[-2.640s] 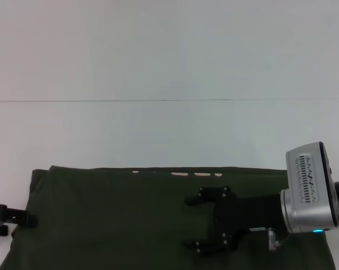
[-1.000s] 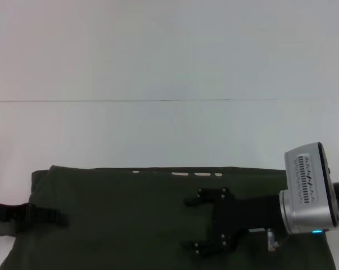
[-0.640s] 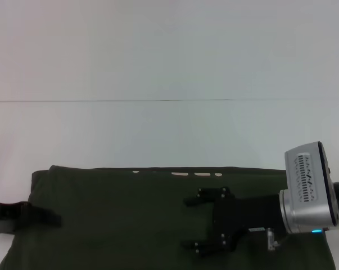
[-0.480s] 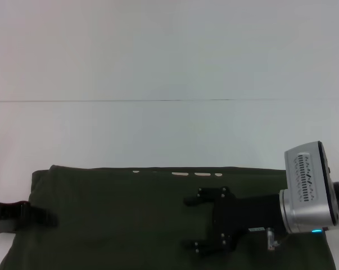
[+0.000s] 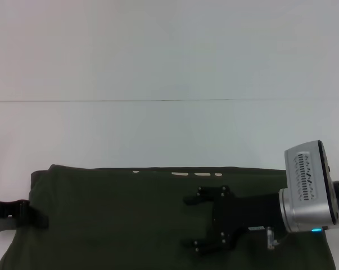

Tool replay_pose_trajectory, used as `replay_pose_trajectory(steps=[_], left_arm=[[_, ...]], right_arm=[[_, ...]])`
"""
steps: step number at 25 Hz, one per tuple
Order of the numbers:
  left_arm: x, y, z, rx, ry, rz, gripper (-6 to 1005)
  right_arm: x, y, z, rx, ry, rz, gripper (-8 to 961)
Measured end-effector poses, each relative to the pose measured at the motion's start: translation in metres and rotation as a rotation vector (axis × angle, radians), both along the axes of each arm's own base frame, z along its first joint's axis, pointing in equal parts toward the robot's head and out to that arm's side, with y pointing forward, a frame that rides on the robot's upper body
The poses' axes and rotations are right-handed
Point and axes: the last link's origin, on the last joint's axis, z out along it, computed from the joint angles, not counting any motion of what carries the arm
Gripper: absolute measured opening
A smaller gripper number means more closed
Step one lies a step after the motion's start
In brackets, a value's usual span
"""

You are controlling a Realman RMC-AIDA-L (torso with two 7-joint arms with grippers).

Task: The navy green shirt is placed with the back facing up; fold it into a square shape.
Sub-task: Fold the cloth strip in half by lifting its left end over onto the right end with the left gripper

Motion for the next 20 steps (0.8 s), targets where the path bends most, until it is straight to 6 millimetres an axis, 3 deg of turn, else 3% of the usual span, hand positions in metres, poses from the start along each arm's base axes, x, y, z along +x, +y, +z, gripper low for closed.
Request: replay_pose_trajectory(steps=[3, 12, 20], left_arm=[[0.001, 0.000, -0.001, -0.011, 0.003, -0.006, 82], [0.000, -0.001, 0.000, -0.024, 0.013, -0.010, 74], [-0.007, -0.001, 0.014, -0.020, 0.073, 0.002, 71]], right_arm=[[0.000, 0.000, 0.000, 0.000, 0.000, 0.001, 886], [-0.001, 0.000, 0.000, 0.001, 0.001, 0.002, 887], [-0.001, 0.000, 0.001, -0.001, 0.005, 0.004, 887]])
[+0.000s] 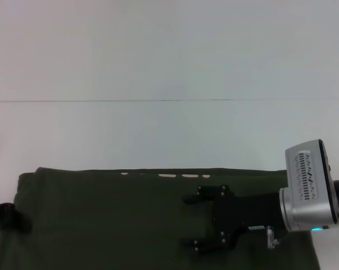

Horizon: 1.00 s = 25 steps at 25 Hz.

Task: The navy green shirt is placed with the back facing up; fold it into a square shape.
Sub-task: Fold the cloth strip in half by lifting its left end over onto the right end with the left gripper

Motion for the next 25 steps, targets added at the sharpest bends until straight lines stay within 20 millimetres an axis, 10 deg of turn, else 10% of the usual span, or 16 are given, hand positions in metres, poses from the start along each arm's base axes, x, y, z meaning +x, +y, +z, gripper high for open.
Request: replay_pose_trajectory(steps=[14, 25], left_arm=[[-0.015, -0.001, 0.041, 0.061, 0.099, 0.038, 70], [0.029, 0.000, 0.034, -0.019, -0.129, -0.028, 69]], right_arm=[[-0.001, 0.000, 0.001, 0.000, 0.002, 0.004, 886], [-0.001, 0.000, 0.000, 0.003, 0.001, 0.011, 887]])
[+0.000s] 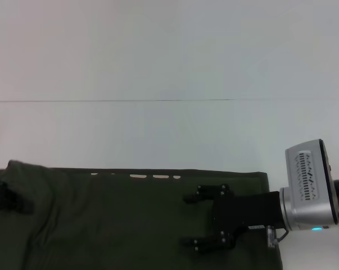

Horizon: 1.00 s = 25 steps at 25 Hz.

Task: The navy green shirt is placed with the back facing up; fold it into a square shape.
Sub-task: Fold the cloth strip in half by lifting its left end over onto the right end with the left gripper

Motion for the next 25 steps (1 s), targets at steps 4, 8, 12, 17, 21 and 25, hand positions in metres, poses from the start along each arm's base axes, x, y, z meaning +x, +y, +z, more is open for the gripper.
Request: replay_pose_trajectory(steps=[4, 8, 12, 17, 21, 25], left_arm=[[0.015, 0.003, -0.003, -0.016, -0.063, -0.040, 69], [0.042, 0.006, -0.015, -0.051, -0.188, -0.102, 70], [0.063, 0.009, -0.031, -0.068, -0.296, -0.141, 70], [0.085, 0.014, -0.061, -0.082, -0.402, -0.164, 69], [0.098, 0.015, -0.083, -0.100, -0.450, -0.178, 69], [0.106, 0.012, -0.105, -0.103, -0.488, -0.179, 69]], right_arm=[[0.003, 0.000, 0.001, 0.011, 0.005, -0.013, 886], [0.007, 0.002, 0.010, 0.056, 0.020, -0.027, 886], [0.011, 0.004, 0.019, 0.097, 0.024, -0.030, 887], [0.019, 0.007, 0.030, 0.153, 0.016, -0.047, 887], [0.022, 0.008, 0.034, 0.175, 0.014, -0.060, 886], [0.029, 0.011, 0.040, 0.214, 0.012, -0.086, 887]])
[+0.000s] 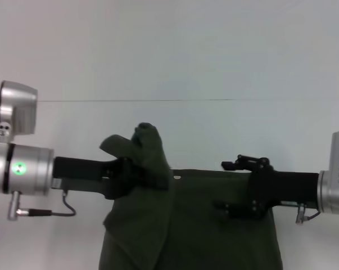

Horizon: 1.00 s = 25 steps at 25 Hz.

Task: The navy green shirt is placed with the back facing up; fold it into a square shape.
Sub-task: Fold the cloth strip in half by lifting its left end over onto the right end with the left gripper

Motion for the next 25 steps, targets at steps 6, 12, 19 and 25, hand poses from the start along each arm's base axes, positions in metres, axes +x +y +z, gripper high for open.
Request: replay_pose_trajectory(steps=[6, 12, 19, 25], left_arm=[[0.002, -0.005, -0.032, 0.021, -0.016, 0.025, 69], [0.004, -0.012, -0.059, 0.014, -0.008, 0.025, 68], [0.007, -0.019, -0.084, 0.010, -0.032, 0.033, 68], [0.013, -0.022, -0.090, 0.019, -0.080, 0.035, 69]], right_arm=[[0.013, 0.010, 0.021, 0.132, 0.062, -0.100, 886], [0.027, 0.020, 0.050, 0.310, 0.207, -0.232, 885], [0.034, 0.020, 0.054, 0.348, 0.231, -0.276, 883], [0.034, 0.020, 0.049, 0.338, 0.226, -0.279, 882]])
